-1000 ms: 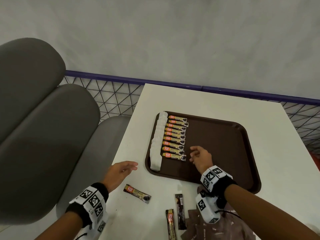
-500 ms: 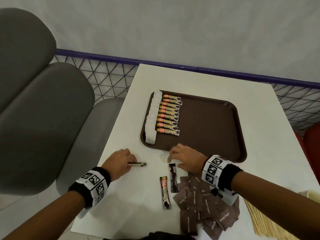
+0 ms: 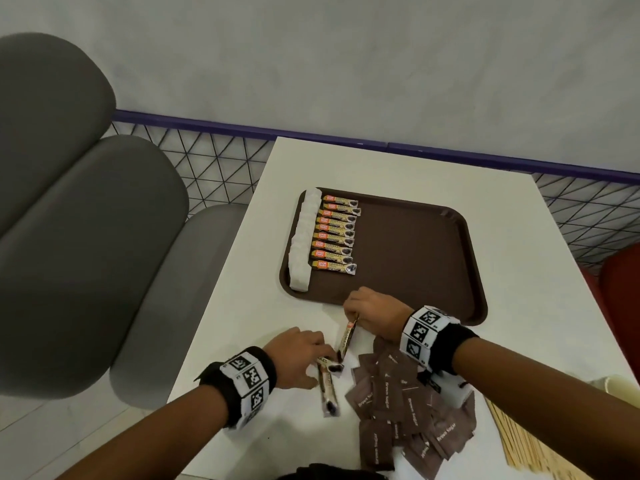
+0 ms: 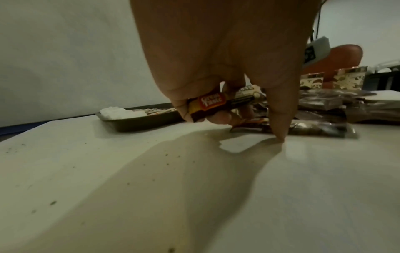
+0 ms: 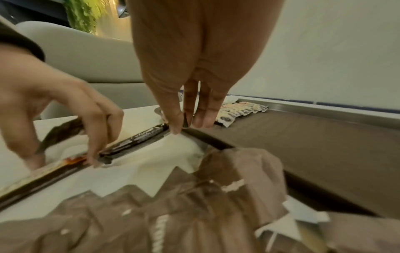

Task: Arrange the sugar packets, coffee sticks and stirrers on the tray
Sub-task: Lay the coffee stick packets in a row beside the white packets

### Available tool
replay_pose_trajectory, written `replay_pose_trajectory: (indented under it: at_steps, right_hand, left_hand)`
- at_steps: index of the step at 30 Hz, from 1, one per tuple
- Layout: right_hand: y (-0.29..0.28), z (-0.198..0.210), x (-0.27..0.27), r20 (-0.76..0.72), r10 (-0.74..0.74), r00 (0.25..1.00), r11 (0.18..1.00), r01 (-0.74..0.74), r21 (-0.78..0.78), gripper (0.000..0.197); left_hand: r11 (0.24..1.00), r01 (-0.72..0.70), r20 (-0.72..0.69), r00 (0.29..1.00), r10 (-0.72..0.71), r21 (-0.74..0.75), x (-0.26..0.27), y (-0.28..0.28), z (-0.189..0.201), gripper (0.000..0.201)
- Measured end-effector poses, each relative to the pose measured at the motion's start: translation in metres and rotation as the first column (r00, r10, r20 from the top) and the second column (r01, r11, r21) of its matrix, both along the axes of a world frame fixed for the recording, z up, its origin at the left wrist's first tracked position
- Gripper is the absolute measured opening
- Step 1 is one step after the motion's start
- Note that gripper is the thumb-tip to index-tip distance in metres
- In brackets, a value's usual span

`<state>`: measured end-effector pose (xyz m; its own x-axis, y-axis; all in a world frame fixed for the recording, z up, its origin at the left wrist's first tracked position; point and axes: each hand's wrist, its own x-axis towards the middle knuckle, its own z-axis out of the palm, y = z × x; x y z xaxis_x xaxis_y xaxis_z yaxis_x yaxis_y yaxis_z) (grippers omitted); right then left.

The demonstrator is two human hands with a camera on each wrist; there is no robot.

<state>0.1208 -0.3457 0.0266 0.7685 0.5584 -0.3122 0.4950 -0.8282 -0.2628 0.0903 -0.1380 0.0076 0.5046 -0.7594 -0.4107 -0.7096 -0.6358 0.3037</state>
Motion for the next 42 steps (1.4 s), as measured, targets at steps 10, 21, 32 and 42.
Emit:
replay_pose_trajectory:
  at_steps: [10, 21, 32, 42]
  right_hand:
    - [-0.02, 0.014, 0.012, -0.082, -0.265, 0.961, 0.926, 0.277, 0.256, 0.026]
    - [0.015, 0.005, 0.022, -0.444, -0.422, 0.79, 0.551, 0.613, 0.566, 0.025]
    - [0.052, 0.029, 0.047, -0.552, -0.297, 0.779, 0.583, 0.606, 0.541, 0.047]
    - [0.063, 0.018, 0.044, -0.664, -0.348, 0.662, 0.246, 0.748, 0.616, 0.041]
  left_hand:
    - [0.941, -0.309, -0.125, 0.948, 0.292, -0.14, 0.019, 0.03, 0.006, 0.016]
    - [0.328, -0.819, -0.503, 0.555, 0.663, -0.471, 0.039, 0.064, 0.027, 0.018]
    - [0.346, -0.84, -0.595, 0.541, 0.594, -0.418, 0.05, 0.026, 0.034, 0.018]
    - [0.16, -0.875, -0.581, 0.429, 0.692, -0.456, 0.062, 0.019, 0.033, 0.01]
